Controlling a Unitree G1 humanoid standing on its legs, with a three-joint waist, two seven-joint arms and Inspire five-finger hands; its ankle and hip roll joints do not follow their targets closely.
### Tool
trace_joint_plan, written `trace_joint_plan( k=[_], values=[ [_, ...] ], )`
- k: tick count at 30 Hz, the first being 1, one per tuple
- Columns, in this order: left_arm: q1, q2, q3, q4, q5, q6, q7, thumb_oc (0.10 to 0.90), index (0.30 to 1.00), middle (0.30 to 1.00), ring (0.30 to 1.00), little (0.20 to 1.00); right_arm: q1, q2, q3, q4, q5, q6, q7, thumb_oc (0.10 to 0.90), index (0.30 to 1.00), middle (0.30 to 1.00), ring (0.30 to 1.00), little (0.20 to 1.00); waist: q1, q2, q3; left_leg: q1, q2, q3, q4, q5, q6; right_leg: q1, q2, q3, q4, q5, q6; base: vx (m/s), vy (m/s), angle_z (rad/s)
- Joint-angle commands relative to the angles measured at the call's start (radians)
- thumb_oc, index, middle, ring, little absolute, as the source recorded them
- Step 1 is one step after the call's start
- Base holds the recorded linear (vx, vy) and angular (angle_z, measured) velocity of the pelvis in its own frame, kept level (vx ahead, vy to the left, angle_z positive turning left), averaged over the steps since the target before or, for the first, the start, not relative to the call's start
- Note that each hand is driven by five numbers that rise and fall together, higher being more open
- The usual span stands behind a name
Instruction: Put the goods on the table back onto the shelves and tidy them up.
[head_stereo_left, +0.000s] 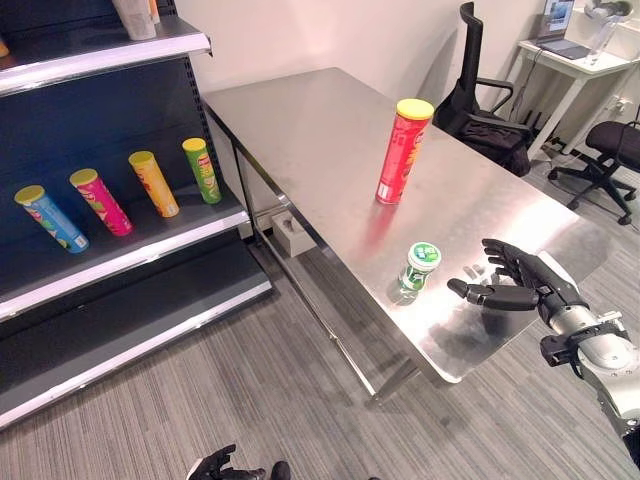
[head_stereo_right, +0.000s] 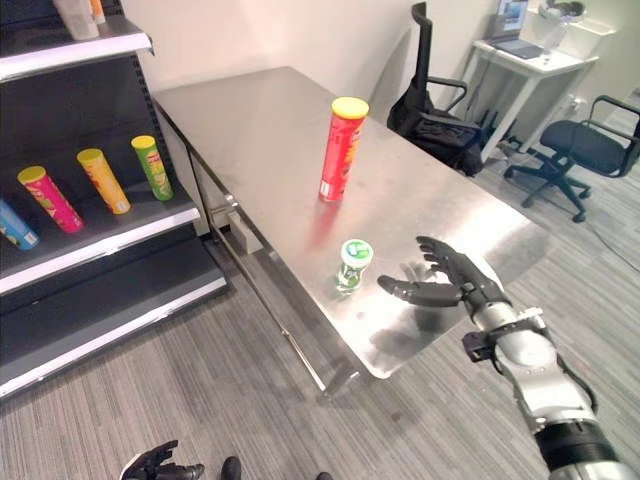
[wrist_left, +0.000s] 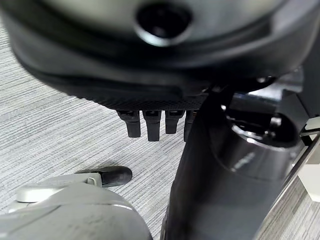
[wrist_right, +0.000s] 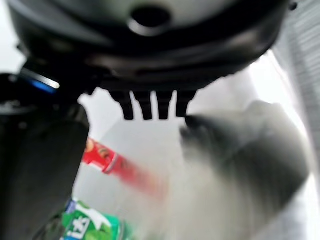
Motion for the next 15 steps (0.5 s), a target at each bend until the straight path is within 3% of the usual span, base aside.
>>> trace_joint_plan(
  k=[1, 15],
  values=[
    [-0.018, 0.035, -0.032, 0.042, -0.004, -0.028, 0.004, 0.8, 0.9, 0.9, 0.9, 0.9, -0.183, -0.082, 0.026, 0.012, 0.032, -0.06, -0.017, 0.8, 0.9, 0.9, 0.9, 0.9, 0.052, -0.015, -0.031, 0.044, 0.051, 0.044, 0.01, -0.072, -0.04, -0.036, -0.037, 0.013, 0.061, -0.016, 0.052, 0.01, -0.006, 0.16],
    [-0.012, 0.041, -0.02, 0.043, 0.014, -0.032, 0.0, 0.8, 0.9, 0.9, 0.9, 0.9, -0.181, -0.096, 0.08, -0.052, -0.024, -0.068, 0.016, 0.8, 0.9, 0.9, 0.9, 0.9, 0.073, -0.019, -0.026, 0.023, 0.042, 0.02, 0.01, -0.067, -0.039, -0.031, -0.049, -0.025, 0.062, -0.02, 0.055, 0.01, -0.001, 0.08]
  ],
)
